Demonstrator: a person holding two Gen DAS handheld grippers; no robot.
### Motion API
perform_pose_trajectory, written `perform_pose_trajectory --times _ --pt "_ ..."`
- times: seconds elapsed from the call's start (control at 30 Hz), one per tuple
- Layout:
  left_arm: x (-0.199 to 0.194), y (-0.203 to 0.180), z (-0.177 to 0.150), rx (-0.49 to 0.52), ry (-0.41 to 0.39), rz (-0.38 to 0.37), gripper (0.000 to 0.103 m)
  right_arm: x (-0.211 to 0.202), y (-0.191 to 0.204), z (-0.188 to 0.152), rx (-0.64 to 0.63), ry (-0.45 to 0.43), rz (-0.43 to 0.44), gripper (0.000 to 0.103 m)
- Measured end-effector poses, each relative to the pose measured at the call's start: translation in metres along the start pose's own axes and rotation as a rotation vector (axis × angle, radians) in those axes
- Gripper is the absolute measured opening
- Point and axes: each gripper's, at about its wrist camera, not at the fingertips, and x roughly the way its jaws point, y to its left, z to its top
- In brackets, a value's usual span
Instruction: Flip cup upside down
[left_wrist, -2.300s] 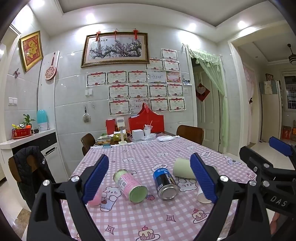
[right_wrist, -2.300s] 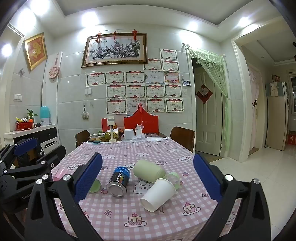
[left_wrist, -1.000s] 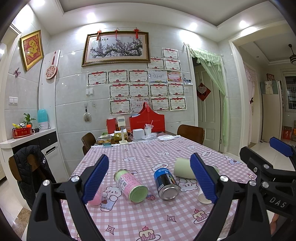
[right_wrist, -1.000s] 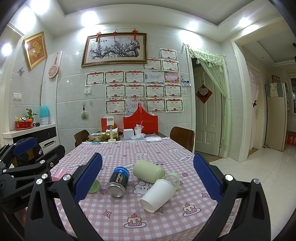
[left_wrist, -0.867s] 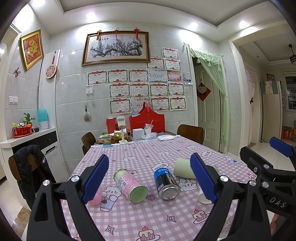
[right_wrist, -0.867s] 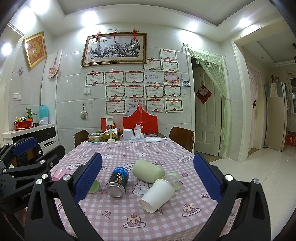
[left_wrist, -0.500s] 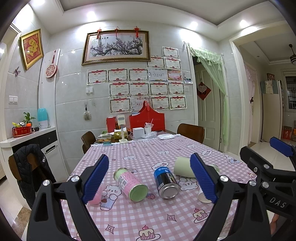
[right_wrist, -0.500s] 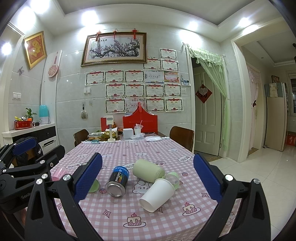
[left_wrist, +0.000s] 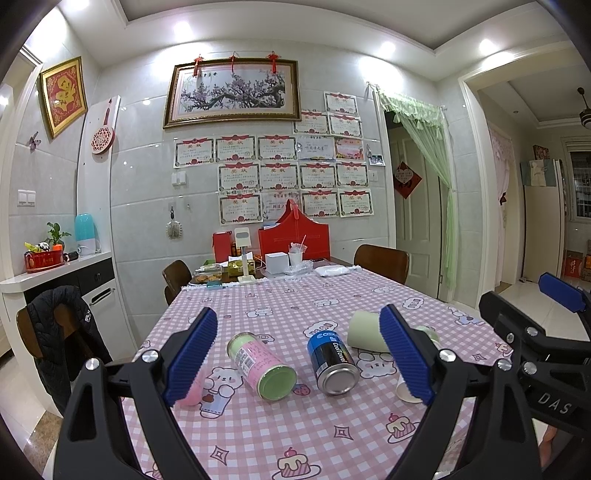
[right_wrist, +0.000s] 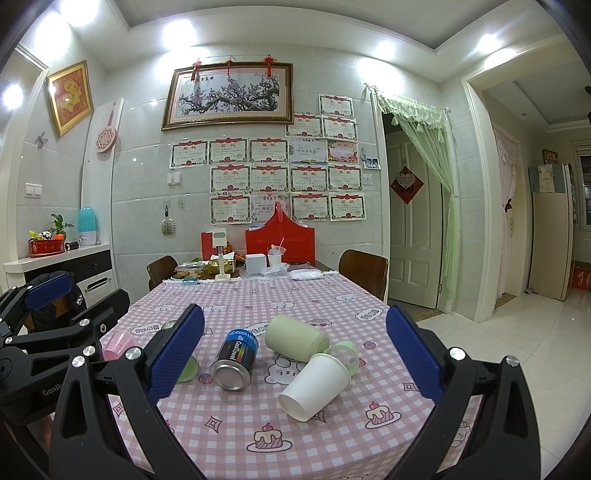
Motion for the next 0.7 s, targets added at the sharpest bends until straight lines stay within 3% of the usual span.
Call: perform_pose_trajectory --times 0.7 --pt "0.018 -0.002 -0.016 -0.004 0.048 0.004 0.088 0.021 0.008 -0.015 -0.003 0.043 0.007 0.095"
